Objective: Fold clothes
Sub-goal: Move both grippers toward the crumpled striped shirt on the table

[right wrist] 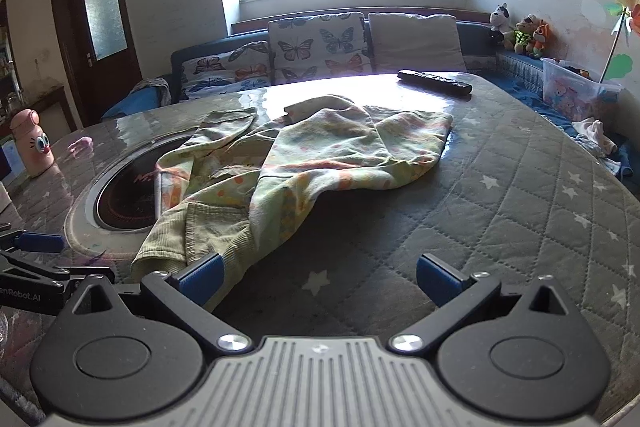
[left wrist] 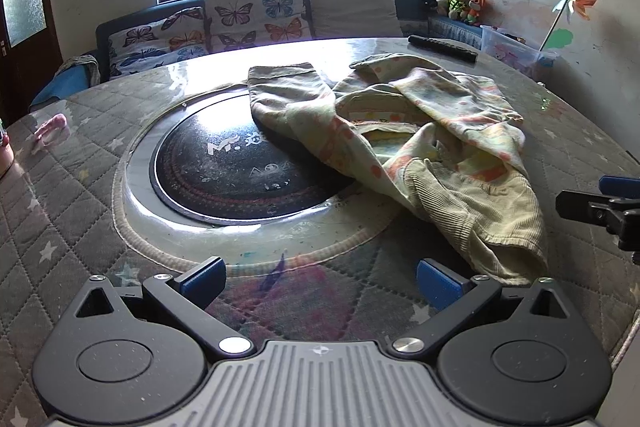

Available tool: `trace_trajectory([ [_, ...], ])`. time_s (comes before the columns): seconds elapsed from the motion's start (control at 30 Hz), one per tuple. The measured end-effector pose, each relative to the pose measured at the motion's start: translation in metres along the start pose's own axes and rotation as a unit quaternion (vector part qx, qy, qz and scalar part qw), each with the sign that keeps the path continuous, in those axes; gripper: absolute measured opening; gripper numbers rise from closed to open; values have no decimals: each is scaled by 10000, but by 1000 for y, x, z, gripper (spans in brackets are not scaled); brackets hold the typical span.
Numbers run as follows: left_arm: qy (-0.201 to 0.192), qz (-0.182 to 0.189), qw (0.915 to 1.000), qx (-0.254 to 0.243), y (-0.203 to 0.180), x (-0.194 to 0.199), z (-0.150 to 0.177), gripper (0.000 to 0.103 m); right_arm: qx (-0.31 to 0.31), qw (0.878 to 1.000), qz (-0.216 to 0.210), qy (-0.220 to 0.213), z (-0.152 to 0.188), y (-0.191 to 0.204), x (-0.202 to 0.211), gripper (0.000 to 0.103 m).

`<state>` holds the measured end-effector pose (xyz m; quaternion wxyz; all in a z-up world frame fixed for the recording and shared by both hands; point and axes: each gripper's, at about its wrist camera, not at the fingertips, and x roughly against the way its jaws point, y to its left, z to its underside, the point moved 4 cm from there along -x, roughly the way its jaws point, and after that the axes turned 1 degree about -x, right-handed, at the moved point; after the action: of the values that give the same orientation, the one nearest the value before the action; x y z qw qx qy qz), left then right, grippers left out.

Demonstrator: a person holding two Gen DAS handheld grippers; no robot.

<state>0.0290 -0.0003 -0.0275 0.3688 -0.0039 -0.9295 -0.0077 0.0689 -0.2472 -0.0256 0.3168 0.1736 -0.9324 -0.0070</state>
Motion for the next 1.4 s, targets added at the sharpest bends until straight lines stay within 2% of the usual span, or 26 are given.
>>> trace_trajectory([
  [0.33, -11, 1, 10000, 8, -8, 2, 3, 103, -46, 10000, 61, 22, 6, 4, 2, 103],
  [1.4, 159, 33, 9998, -125, -13, -4, -1, 103, 127, 9997, -185, 126, 5, 14, 0, 103],
])
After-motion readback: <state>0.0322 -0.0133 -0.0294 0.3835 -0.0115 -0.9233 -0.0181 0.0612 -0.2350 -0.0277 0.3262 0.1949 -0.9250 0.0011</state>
